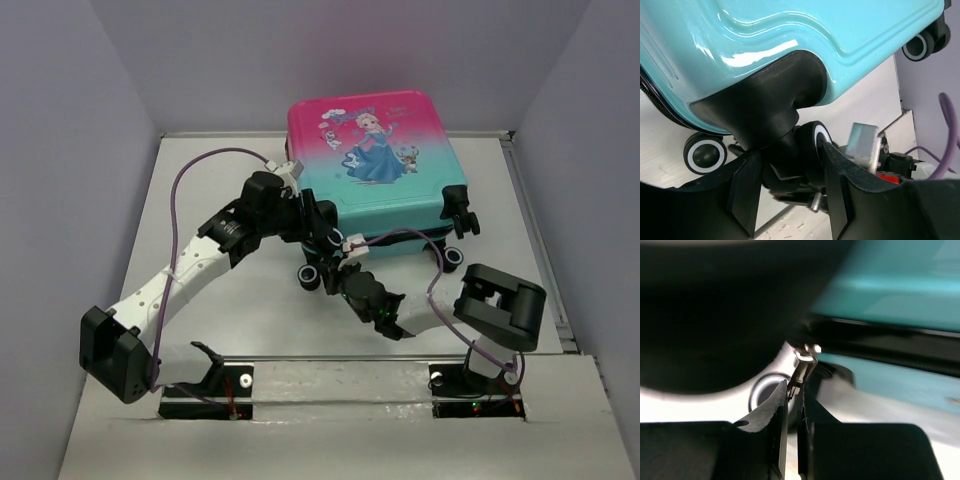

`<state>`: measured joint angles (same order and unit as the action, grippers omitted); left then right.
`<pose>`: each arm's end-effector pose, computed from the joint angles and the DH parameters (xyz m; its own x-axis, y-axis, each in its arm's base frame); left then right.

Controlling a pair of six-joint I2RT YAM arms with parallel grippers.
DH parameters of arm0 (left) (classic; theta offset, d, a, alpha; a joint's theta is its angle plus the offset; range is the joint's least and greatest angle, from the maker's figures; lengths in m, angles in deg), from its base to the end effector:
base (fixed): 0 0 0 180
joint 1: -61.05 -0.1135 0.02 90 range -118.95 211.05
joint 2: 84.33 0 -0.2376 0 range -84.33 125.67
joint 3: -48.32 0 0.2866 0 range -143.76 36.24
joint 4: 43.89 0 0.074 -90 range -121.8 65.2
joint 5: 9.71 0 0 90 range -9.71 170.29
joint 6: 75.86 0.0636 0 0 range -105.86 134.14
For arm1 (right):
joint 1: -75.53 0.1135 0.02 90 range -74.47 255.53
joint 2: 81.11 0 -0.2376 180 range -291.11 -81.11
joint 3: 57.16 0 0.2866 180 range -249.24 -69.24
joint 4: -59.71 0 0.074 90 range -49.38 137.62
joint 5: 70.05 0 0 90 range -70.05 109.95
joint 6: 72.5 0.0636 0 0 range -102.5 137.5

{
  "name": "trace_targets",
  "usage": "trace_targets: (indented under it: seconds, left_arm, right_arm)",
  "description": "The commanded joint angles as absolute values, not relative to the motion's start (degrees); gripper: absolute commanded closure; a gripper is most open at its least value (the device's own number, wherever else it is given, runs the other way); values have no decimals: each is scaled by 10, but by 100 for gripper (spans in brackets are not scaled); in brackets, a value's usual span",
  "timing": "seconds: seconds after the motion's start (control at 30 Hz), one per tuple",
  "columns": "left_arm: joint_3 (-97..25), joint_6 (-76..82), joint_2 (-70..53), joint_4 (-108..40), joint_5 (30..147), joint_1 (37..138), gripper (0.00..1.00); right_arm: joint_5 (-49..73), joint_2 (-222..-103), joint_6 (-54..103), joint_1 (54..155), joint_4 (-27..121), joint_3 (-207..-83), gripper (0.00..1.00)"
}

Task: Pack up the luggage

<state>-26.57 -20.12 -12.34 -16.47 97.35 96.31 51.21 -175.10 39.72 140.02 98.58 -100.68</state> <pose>0.2794 -0.2204 0.2980 -0.7135 -0.1547 -0.6834 0.4455 0.6527 -0.6128 0.1782 0.2969 0.1037 -0.2891 0.1447 -0.9463 -0.4788 0.8341 0.2738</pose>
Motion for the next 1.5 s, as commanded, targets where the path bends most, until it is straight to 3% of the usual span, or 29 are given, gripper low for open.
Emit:
trace_targets:
  seconds: [0.0, 0.27, 0.4, 0.5, 0.6, 0.63, 0.7, 0.8, 0.9, 1.0, 1.2, 1.47]
  left_arm:
    - [-355, -217, -130, -443, 1051, 985, 94]
    - [-347, -241, -144, -446, 1045, 985, 94]
    - [-321, -236, -159, -445, 1009, 985, 94]
    - [-303, -222, -168, -438, 981, 984, 94]
    - [-293, -211, -171, -438, 968, 984, 94]
    - [-289, -206, -174, -435, 957, 984, 91]
    - [-284, -199, -177, -431, 939, 984, 87]
    - [-279, -180, -183, -414, 913, 984, 77]
    - [-278, -146, -193, -372, 887, 984, 59]
    - [-245, -126, -251, -336, 771, 984, 42]
    - [-84, -175, -358, -326, 694, 983, 41]
    - [123, -250, -360, -487, 771, 985, 50]
  right_arm:
    - [316, -1829, 415, 1490, 1059, -1088, 93]
    - [362, -1979, 436, 1496, 1207, -1255, 93]
    - [387, -1958, 466, 1502, 1245, -1201, 93]
    - [389, -1894, 472, 1502, 1243, -1095, 66]
    - [400, -1828, 489, 1502, 1143, -1029, 40]
    - [409, -1778, 499, 1502, 1113, -980, 37]
    - [435, -1721, 505, 1502, 1070, -939, 36]
    - [469, -1587, 499, 1502, 881, -930, 37]
    - [510, -1475, 491, 1502, 682, -979, 37]
    - [573, -1396, 476, 1502, 566, -1022, 29]
    - [619, -1419, 440, 1489, 436, -1143, 5]
    - [606, -1585, 434, 1399, 348, -1301, 0]
